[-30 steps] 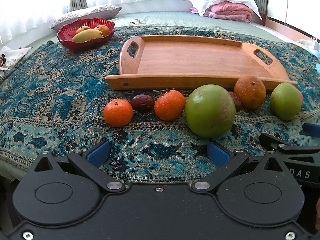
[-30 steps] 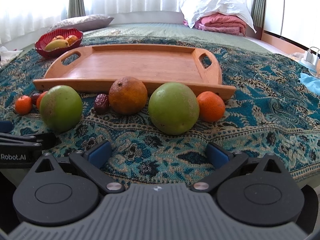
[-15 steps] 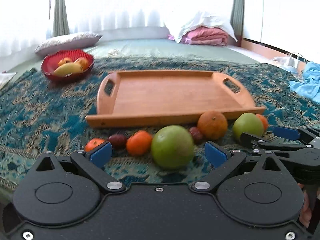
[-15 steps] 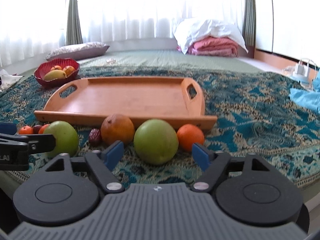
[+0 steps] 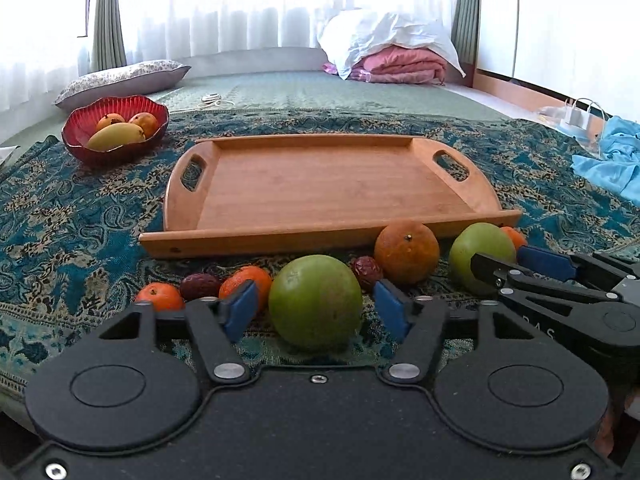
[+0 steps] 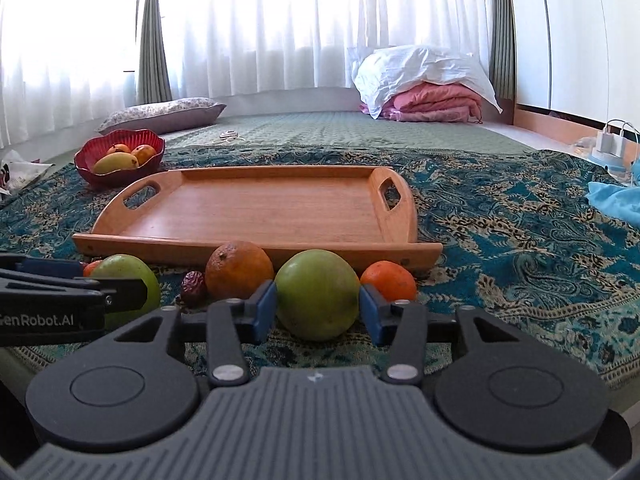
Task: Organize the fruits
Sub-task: 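Move the left tool to a large green pomelo while the right tool approaches another green fruit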
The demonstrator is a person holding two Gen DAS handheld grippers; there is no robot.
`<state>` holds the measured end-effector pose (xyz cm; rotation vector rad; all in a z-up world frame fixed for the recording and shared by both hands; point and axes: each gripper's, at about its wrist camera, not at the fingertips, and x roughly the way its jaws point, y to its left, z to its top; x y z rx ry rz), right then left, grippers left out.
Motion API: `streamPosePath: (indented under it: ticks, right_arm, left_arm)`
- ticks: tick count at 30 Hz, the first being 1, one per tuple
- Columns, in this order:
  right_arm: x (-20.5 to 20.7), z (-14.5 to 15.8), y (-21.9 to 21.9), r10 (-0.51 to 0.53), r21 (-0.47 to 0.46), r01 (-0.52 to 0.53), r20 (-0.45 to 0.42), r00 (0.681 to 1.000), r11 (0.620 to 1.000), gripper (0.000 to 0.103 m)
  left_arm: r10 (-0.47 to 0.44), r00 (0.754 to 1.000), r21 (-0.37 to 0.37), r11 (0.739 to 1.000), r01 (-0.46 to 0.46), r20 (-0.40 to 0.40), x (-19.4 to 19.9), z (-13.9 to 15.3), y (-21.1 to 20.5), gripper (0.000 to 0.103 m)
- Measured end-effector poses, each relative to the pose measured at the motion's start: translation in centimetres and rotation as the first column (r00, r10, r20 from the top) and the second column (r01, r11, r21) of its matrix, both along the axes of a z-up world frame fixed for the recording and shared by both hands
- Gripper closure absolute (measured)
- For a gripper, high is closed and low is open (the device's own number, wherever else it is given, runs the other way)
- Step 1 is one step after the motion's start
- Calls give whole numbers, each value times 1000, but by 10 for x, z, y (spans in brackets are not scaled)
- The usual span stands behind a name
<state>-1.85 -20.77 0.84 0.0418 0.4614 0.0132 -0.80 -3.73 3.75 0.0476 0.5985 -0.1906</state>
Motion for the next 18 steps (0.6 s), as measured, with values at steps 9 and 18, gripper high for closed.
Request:
streamPosePath:
  ticks: [9, 18]
  right_arm:
    - [9, -4, 3, 10, -29, -10, 11, 1000, 1000, 36]
    - [20, -8, 0, 37, -39, -37, -6, 999, 999, 31]
  left_arm:
    - [0, 1000, -3, 1000, 0, -16, 5, -6, -1, 50]
    - [-25, 1000, 39, 999, 25, -4, 10, -12, -7, 48]
